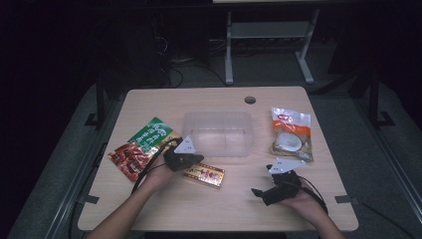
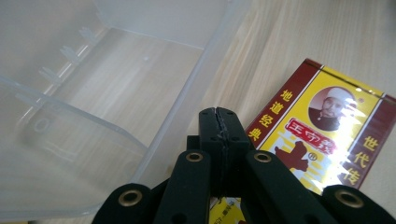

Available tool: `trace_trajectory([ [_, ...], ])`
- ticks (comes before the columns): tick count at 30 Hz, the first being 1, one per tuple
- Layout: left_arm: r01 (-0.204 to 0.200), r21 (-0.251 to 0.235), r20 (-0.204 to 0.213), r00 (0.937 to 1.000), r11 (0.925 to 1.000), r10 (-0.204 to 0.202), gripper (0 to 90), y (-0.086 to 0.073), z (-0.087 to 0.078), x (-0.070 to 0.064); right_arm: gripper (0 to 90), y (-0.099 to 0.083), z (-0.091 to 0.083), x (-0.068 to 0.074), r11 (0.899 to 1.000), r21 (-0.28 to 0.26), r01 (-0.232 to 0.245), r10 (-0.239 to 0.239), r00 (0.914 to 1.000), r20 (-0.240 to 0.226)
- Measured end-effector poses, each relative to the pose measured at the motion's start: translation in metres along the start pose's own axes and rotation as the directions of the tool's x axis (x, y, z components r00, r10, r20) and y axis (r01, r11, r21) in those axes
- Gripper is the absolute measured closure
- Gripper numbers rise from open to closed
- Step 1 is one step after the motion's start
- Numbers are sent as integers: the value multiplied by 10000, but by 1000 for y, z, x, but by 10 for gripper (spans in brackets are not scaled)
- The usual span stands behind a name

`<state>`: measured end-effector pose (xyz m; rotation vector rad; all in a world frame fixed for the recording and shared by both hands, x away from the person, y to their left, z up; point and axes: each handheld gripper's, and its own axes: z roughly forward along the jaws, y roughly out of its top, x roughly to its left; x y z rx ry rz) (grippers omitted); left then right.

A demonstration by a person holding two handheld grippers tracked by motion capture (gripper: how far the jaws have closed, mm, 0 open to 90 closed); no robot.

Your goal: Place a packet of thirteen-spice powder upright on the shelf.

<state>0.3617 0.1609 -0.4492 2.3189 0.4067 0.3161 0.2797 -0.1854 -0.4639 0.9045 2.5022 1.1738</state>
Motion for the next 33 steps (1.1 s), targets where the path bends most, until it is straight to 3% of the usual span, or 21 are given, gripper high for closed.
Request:
trace_trajectory([
  [7, 96, 70, 7, 10000, 9999, -96, 896, -2, -1, 2, 5, 0, 0, 0, 10000, 12, 7, -7, 10000, -13],
  [16, 387, 36, 324, 9987, 9992, -388, 897, -5, -3, 4, 6, 0, 0, 0, 10000, 1, 2, -2, 10000, -38],
  [23, 300, 517, 466, 9984, 9982, -324, 896, -13, -5, 1, 5, 0, -1, 0, 10000, -12, -6, 6, 10000, -41],
  [31, 618, 611, 707, 9953, 9962, -661, 897, -25, -21, 0, 5, 0, -1, 0, 10000, -12, -9, 9, 10000, -38],
  [33, 747, 620, 998, 9917, 9953, -806, 897, -29, -25, -1, 5, 0, -1, 0, 10000, -3, -5, 5, 10000, -33],
])
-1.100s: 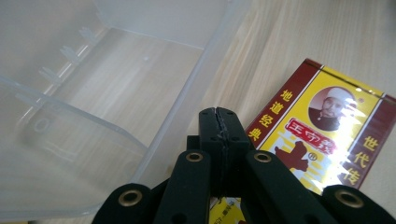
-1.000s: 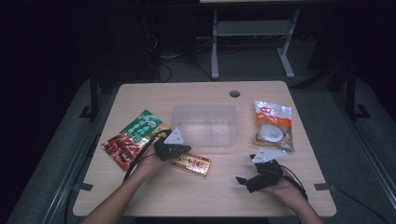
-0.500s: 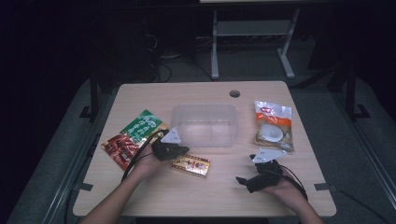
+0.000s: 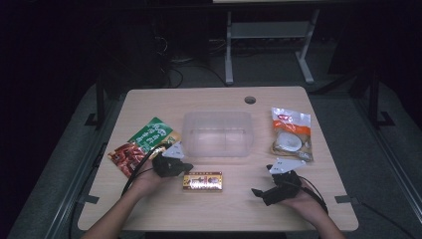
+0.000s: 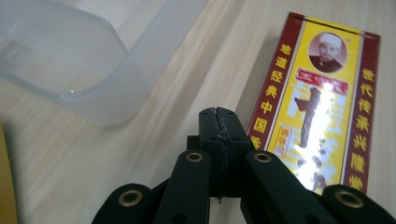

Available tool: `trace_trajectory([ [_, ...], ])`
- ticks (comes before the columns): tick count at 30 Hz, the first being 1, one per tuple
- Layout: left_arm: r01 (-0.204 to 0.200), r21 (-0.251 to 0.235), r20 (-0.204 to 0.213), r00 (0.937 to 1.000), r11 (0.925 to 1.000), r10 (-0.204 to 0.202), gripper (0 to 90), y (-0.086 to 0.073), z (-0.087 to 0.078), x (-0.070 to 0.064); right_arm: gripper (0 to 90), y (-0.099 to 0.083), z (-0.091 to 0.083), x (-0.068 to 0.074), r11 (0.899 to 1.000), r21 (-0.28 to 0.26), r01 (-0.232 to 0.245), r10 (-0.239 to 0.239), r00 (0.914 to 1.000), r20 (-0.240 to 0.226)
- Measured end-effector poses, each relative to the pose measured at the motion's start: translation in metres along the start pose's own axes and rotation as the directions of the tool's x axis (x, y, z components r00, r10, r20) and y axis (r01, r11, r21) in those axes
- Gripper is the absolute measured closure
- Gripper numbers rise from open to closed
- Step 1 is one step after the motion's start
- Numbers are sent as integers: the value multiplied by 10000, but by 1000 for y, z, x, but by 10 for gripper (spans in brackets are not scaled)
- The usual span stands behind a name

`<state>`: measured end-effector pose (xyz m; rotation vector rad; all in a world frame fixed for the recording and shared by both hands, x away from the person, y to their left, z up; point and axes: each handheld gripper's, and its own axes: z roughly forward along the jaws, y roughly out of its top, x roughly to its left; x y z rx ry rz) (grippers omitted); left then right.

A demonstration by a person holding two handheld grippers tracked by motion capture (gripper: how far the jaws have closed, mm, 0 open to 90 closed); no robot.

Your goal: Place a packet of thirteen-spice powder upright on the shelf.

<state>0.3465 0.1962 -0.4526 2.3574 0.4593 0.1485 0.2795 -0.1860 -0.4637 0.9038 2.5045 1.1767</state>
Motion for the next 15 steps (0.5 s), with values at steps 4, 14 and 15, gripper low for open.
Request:
trace_trajectory([
  [4, -110, 211, 331, 9994, 9997, 103, 896, -2, -2, -5, 5, 0, 0, 0, 10000, 2, -6, 6, 10000, 15],
  [14, 100, 277, 770, 9970, 9996, -121, 896, -15, -14, -23, 5, 0, 0, 0, 10000, -27, 11, -11, 10000, 22],
  [15, 202, 260, 880, 9959, 9995, -225, 896, -20, -17, -28, 5, 0, 0, 0, 10000, -14, 2, -2, 10000, 22],
])
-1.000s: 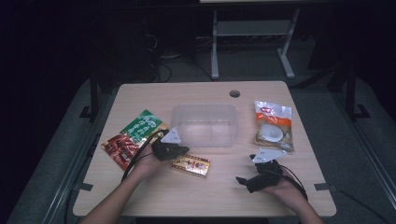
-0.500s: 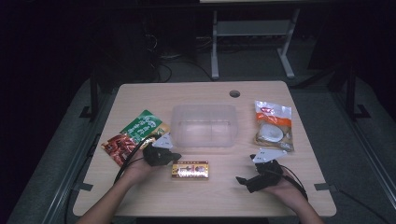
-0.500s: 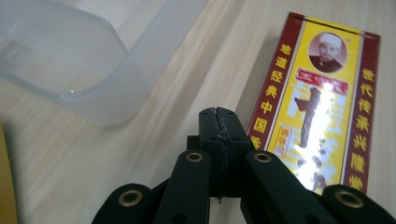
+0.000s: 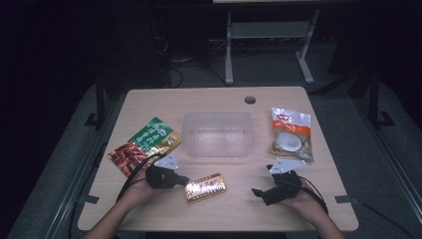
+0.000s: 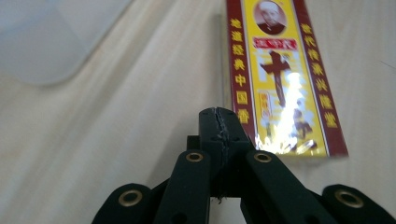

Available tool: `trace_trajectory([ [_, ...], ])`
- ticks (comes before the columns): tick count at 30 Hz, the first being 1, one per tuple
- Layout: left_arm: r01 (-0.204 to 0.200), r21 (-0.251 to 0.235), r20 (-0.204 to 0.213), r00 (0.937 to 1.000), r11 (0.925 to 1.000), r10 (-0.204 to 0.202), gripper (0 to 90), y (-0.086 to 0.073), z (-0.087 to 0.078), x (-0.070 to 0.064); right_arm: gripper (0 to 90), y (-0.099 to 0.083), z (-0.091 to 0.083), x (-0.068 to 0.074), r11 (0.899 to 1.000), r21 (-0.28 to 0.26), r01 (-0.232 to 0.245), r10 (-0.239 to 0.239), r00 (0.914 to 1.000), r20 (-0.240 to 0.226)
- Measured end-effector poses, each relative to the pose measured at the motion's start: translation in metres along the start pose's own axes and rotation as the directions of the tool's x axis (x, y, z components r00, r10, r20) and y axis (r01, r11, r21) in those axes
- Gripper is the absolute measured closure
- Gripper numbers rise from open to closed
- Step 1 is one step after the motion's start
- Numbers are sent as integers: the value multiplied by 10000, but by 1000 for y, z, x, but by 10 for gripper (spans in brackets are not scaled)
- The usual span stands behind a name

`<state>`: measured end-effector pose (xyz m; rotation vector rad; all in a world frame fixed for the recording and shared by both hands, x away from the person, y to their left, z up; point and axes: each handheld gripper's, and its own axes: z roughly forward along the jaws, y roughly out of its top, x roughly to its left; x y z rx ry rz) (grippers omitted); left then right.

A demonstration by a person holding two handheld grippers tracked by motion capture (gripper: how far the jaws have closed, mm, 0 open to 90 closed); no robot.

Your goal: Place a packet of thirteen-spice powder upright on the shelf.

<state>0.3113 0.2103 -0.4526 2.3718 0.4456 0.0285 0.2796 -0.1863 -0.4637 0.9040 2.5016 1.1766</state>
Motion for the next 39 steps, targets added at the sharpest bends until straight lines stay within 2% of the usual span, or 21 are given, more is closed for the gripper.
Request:
trace_trajectory([
  [2, 87, 14, 45, 10000, 10000, -87, 896, -2, -1, -3, 5, 0, 0, 0, 10000, 3, 5, -5, 10000, -1],
  [5, 310, -64, -158, 9994, 9995, -311, 895, -5, -8, -6, 5, 0, 0, 0, 10000, 3, 0, 0, 10000, 7],
  [7, 521, -313, -341, 9980, 9982, -532, 891, -5, -16, -6, 5, 1, 0, 1, 10000, -7, -16, 16, 10000, 19],
  [8, 656, -483, -328, 9972, 9967, -672, 850, -5, -22, -7, 5, 0, -1, 0, 10000, -23, 11, -11, 10000, 23],
  [9, 791, -619, -307, 9962, 9949, -811, 850, -6, -25, -9, 5, 0, -1, 0, 10000, -23, 11, -11, 10000, 23],
  [11, 880, -765, -282, 9955, 9932, -904, 748, -7, -29, -14, 5, 0, -1, 0, 10000, -51, 11, -11, 10000, 45],
  [12, 942, -826, -321, 9948, 9921, -971, 748, -9, -31, -20, 5, 0, -1, 0, 10000, -50, -3, 3, 10000, 43],
  [14, 1009, -848, -437, 9935, 9913, -1049, 551, -11, -32, -27, 5, 0, 0, 0, 10000, -67, -4, 4, 10000, 36],
  [15, 968, -794, -443, 9939, 9921, -1005, 551, -12, -32, -30, 5, 0, 0, 0, 10000, -67, -4, 4, 10000, 36],
  [16, 960, -765, -458, 9940, 9924, -997, 448, -13, -31, -38, 5, 1, 0, 0, 9999, -88, 64, -64, 10000, -33],
  [19, 633, -680, -460, 9967, 9957, -665, 349, -12, -27, -46, 5, 1, 0, 2, 9999, -126, 90, -91, 9999, -61],
  [22, 447, -653, -514, 9975, 9969, -481, 256, -7, -20, -49, 5, 1, 0, 2, 9999, -113, 128, -129, 9999, -87],
  [25, 352, -591, -501, 9980, 9976, -382, 220, -5, -15, -50, 5, 1, 1, 2, 9999, -87, 113, -114, 9999, -109],
  [26, 291, -564, -545, 9980, 9980, -322, 180, -4, -12, -51, 5, 1, 1, 2, 9999, -88, 101, -102, 9999, -123],
  [28, 128, -497, -547, 9984, 9987, -155, 165, -2, -5, -51, 5, 1, 1, 2, 9999, -87, 83, -84, 9999, -139],
  [31, 137, -493, -424, 9990, 9987, -158, 164, 0, -1, -51, 5, 1, 2, 2, 9999, -59, 118, -119, 9998, -152],
  [34, 80, -505, -490, 9987, 9987, -105, 164, 1, 5, -51, 5, 1, 2, 2, 9999, -46, 152, -152, 9998, -162],
  [39, -56, -249, -521, 9986, 9997, 42, 166, 2, 13, -48, 5, 1, 3, 2, 9999, -25, 127, -128, 9998, -161],
])
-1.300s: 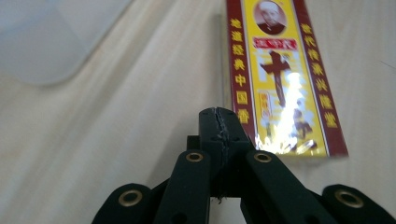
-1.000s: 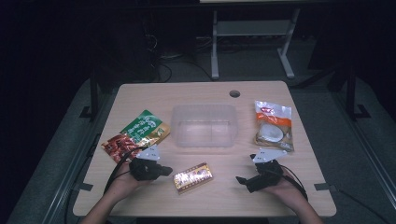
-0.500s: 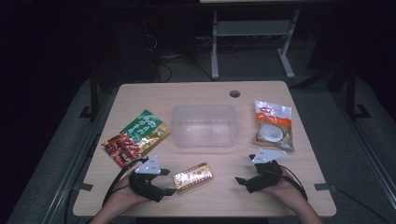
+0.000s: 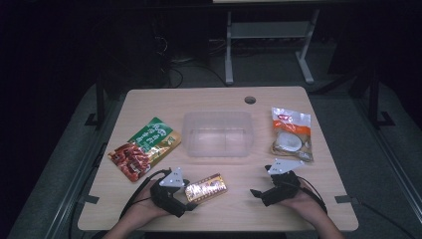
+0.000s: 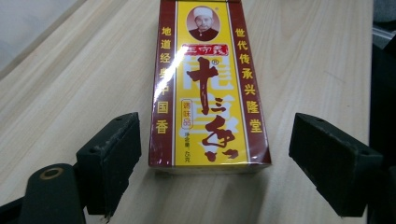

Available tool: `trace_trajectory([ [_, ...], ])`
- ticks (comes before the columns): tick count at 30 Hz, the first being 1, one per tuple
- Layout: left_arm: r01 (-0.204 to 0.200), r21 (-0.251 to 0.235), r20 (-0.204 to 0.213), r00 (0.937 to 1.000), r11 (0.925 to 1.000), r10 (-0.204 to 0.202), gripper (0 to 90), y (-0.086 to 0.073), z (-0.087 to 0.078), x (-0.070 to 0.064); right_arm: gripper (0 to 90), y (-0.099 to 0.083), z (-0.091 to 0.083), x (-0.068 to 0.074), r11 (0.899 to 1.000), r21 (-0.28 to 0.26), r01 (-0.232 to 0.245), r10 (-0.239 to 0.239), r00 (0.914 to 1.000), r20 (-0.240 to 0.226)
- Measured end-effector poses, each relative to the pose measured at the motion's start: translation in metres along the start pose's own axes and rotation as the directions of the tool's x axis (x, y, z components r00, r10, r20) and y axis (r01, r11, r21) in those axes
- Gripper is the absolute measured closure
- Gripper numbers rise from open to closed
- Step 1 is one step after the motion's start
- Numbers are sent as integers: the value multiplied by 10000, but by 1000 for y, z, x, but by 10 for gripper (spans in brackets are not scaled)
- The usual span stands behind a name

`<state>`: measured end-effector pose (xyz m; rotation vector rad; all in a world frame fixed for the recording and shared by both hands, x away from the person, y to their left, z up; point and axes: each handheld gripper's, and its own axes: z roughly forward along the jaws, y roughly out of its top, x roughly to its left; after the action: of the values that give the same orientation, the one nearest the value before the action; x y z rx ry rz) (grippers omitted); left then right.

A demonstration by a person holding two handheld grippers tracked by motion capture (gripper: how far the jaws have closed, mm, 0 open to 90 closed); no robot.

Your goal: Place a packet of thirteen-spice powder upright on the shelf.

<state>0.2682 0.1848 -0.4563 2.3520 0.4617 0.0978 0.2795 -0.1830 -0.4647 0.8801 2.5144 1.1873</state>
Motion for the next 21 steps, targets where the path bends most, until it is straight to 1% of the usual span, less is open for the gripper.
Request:
trace_trajectory([
  [1, 120, -76, -3, 9999, 9999, -120, 169, 0, 2, -1, 5, 0, 0, 0, 10000, 0, -1, 1, 10000, 4],
  [5, 128, -54, -36, 9999, 9999, -128, 210, 0, 4, 0, 5, 0, 1, 0, 10000, 15, -40, 40, 10000, 5],
  [14, 107, 49, -21, 9999, 9999, -107, 221, 0, 8, 0, 5, 0, 1, 0, 10000, 10, -1, 1, 10000, -3],
  [21, 162, 67, -73, 9998, 9998, -162, 301, 0, 9, 0, 5, 0, 1, 0, 10000, 20, -7, 7, 10000, 11],
])
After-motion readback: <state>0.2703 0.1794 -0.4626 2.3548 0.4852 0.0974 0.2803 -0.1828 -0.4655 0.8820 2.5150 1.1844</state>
